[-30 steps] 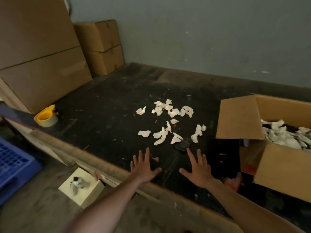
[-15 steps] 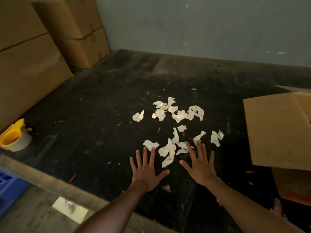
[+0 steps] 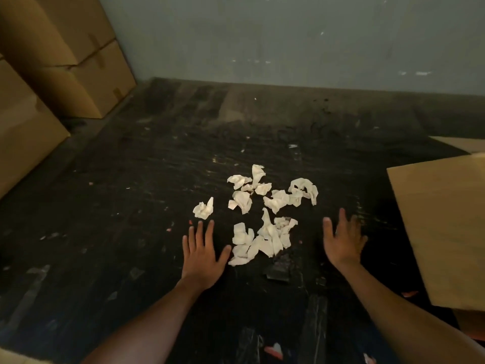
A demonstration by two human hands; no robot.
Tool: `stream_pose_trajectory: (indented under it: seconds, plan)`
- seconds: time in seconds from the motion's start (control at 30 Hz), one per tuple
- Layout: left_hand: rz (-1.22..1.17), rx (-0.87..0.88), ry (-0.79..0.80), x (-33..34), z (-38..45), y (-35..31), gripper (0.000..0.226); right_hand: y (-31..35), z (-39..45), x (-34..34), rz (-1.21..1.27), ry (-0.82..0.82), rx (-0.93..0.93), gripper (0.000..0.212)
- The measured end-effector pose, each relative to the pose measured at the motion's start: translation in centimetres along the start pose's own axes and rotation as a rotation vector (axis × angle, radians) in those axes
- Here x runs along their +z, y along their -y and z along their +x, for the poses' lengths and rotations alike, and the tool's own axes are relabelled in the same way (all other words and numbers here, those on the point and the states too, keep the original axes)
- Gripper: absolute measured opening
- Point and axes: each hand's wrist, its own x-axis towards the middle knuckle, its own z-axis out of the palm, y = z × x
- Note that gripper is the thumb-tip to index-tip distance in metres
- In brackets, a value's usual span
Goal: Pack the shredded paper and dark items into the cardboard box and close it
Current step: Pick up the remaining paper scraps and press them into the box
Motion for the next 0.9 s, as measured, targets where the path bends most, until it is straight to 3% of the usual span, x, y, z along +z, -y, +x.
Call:
stream_pose_trajectory:
  seconds: [0.17,0.27,0.33,0.4,0.5,0.7,0.77,0.9]
  plan:
    - [0.002,0.062,-0.057,0.1,2.4,-0.4,0.081,2.3,-4.5,1.9,0.3,0.286,-0.405,0.059]
    - [-0.123,0.026,-0.192,-0.8,3.8,-0.6,0.071,4.3,-4.6,1.9,0.43,0.112,-0.477,0.053]
    - [-0.148,-0.013,-0.247,-1.6,5.3,0.0,0.072,5.5,-1.5,1.5,0.381,-0.019,-0.385,0.057]
    - [-0.192,-0.063,-0.204,-2.3,7.3,0.8,0.079,6.5,3.0,0.5,0.269,-0.022,-0.247,0.062]
    - [-0.285,-0.081,-0.059,-3.0,10.6,1.3,0.085,7.7,8.8,-0.5,0.043,0.136,-0.139,0.064]
    - [-0.425,0.074,0.09,-3.4,12.6,-1.4,0.087,10.4,9.8,1.6,-0.201,0.381,-0.35,0.06]
    - [-0.404,0.156,0.12,-2.9,11.1,-2.6,0.094,10.9,7.5,2.9,-0.192,0.408,-0.457,0.058]
    - [-0.215,0.312,0.128,-0.8,8.2,-3.0,0.109,12.2,5.2,2.1,0.103,0.349,-0.529,0.068]
